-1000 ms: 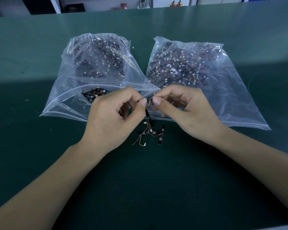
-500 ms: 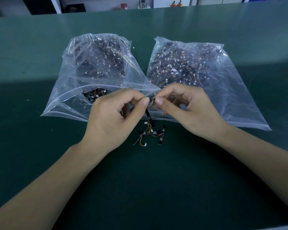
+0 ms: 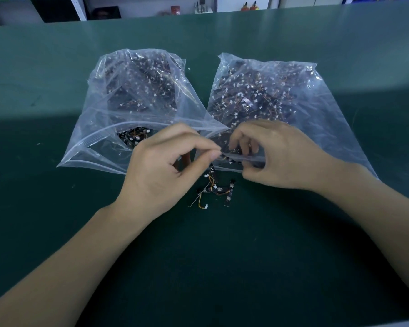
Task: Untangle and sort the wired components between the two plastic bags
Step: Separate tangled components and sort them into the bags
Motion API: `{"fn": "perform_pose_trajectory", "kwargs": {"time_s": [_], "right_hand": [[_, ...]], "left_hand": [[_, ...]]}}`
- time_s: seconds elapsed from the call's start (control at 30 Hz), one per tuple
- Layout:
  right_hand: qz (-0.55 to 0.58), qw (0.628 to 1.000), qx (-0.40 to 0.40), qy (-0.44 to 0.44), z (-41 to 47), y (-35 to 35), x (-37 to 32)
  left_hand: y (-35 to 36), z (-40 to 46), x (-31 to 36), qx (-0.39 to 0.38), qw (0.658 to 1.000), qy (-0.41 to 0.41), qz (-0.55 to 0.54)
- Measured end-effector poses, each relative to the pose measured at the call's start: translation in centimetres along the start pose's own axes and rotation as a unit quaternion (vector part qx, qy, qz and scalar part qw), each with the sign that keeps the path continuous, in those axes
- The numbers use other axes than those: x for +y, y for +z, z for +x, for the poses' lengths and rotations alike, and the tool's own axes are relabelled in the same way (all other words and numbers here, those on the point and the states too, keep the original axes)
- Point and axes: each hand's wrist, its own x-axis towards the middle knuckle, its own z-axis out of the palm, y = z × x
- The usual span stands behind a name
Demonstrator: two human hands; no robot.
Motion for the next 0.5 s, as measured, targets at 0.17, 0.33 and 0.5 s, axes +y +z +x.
{"fn": "perform_pose_trajectory", "kwargs": {"time_s": [0.17, 0.33, 0.5], "right_hand": [[0.055, 0.997, 0.048, 0.003, 0.0, -0.4, -0.1], [0.068, 0.996, 0.061, -0.008, 0.0, -0.2, -0.3], [0.076, 0.995, 0.068, -0.008, 0.0, -0.2, -0.2]], "left_hand": [[0.4, -0.4, -0.2, -0.030, 0.999, 0.034, 0.015], [1.3, 0.2, -0.2, -0.019, 0.995, 0.072, 0.061], [1.8, 0.2, -0.2, 0.009, 0.994, 0.088, 0.062]]}}
